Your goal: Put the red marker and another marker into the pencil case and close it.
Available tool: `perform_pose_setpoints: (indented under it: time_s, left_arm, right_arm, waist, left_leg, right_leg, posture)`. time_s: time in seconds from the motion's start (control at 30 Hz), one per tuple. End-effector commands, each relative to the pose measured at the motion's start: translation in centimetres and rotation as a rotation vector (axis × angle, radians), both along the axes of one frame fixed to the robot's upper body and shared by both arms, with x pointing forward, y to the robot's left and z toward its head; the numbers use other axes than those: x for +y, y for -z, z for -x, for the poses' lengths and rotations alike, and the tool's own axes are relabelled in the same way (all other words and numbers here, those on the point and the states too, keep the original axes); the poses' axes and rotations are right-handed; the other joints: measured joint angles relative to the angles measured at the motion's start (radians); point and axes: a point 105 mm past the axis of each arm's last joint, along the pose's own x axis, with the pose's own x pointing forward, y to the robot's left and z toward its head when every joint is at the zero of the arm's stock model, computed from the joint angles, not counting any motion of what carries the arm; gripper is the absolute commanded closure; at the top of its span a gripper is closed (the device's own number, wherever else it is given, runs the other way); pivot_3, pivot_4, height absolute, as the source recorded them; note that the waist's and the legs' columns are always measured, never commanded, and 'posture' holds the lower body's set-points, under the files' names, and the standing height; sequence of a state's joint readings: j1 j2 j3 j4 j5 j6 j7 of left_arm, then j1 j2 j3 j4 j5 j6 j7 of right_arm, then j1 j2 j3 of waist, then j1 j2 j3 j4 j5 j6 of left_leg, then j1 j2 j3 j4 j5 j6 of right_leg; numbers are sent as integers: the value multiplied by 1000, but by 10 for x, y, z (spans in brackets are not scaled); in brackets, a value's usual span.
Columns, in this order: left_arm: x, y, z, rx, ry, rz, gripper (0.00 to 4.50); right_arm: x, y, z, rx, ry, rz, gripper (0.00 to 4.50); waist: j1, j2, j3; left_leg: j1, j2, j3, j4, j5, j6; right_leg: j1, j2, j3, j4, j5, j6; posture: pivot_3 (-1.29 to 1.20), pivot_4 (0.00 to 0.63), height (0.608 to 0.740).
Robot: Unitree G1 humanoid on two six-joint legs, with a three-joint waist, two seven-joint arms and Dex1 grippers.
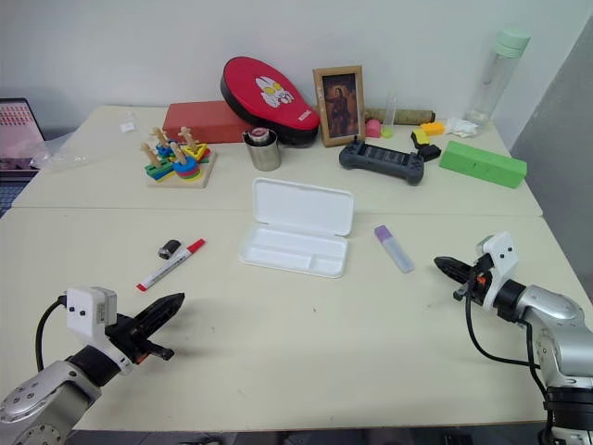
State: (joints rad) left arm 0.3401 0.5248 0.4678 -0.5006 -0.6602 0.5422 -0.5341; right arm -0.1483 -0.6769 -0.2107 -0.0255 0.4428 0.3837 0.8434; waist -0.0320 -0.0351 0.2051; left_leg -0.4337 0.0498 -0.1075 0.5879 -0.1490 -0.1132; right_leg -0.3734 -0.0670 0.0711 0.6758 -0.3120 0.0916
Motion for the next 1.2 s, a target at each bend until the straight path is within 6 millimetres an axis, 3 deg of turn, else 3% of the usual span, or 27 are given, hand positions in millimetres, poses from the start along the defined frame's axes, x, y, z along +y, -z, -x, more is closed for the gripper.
perform_pose_setpoints:
  time_s: [0.03,0.17,0.23,0.43,0.63,0.8,0.93,1.2]
  left_arm:
    - [-4,-18,4,-25,73,-9,4487]
    - [-2,-16,11,73,128,-16,4487]
    - [0,-21,15,106,164,-49,4487]
    - [-10,-51,15,81,281,-144,4487]
    - [3,-54,22,114,309,-265,4487]
    - [7,-62,10,62,297,-328,4487]
    - [7,-54,10,93,342,-365,4500]
    - [6,-62,3,56,353,-374,4500]
  right_arm:
    - [7,-14,-2,-29,-35,35,4500]
    - [12,-17,0,-9,-69,41,4500]
    - [19,-4,5,110,-129,130,4500]
    - [62,-47,13,16,-381,147,4500]
    - [75,-58,21,-33,-501,218,4500]
    - [121,-62,40,-116,-771,278,4500]
    - [136,-53,40,-110,-846,292,3724]
    - [152,-37,27,-129,-868,365,1843]
  waist:
    - [0,0,0]
    - [0,0,0]
    - [0,0,0]
    - [-2,2,2]
    - [-1,2,1]
    - [0,2,1]
    - [-2,2,2]
    - [-2,2,2]
  left_leg:
    - [0,0,0,0,0,0]
    - [0,0,0,0,0,0]
    - [0,0,0,0,0,0]
    - [0,0,0,0,0,0]
    - [0,0,1,-6,0,0]
    - [-1,0,1,-13,0,0]
    - [-1,1,1,-15,0,0]
    - [-1,1,1,-14,0,0]
  right_leg:
    - [0,0,0,0,0,0]
    - [-1,0,0,0,0,0]
    - [-1,0,0,0,0,0]
    - [-1,-1,0,0,0,0]
    - [-7,-1,0,-5,1,-3]
    - [-3,-1,-1,-11,3,-3]
    - [-2,-1,-2,-12,5,1]
    - [-2,-1,-2,-12,5,2]
  posture:
    - [0,150,740]
    - [0,150,740]
    - [0,150,740]
    - [0,150,740]
    - [0,150,740]
    - [0,150,740]
    - [0,150,740]
    - [0,150,740]
